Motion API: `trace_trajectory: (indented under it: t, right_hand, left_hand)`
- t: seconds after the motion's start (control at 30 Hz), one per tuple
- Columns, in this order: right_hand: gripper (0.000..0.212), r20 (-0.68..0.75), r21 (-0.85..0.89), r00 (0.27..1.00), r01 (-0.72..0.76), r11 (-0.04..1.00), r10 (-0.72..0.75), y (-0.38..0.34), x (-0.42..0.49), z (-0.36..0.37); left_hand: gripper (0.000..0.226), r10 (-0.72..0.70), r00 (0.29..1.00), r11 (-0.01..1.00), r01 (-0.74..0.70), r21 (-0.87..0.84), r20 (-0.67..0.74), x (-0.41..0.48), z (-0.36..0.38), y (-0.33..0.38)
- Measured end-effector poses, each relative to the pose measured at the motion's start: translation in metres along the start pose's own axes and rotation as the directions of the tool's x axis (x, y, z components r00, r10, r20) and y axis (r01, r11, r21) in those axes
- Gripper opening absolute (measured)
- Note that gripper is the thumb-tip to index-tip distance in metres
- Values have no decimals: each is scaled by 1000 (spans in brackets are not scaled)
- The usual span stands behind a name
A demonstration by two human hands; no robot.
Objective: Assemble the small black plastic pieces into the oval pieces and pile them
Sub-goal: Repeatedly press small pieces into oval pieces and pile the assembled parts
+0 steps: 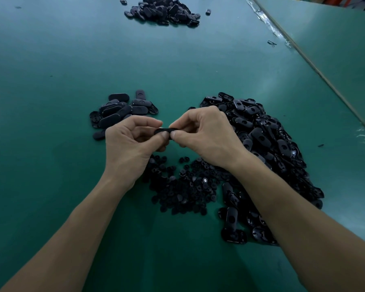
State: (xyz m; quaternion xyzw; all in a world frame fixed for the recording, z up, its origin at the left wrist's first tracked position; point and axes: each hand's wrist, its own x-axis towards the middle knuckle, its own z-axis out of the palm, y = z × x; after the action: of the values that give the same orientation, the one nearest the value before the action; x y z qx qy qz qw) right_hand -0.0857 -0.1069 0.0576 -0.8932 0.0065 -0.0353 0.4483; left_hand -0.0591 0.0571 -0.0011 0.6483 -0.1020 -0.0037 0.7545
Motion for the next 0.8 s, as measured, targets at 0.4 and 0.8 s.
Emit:
trace_trajectory:
  t: [0.4, 0.8]
  right_hand:
    - [42, -43, -708, 964, -214, 673, 262, 18, -4, -17]
    - [40, -99, -788, 947, -263, 557, 307, 13, -7, -16]
  left_hand:
    - [17, 262, 947, 858, -140, 494, -187, 11, -22, 3]
    - [26, 238, 967, 624, -80, 778, -92, 10, -25, 2]
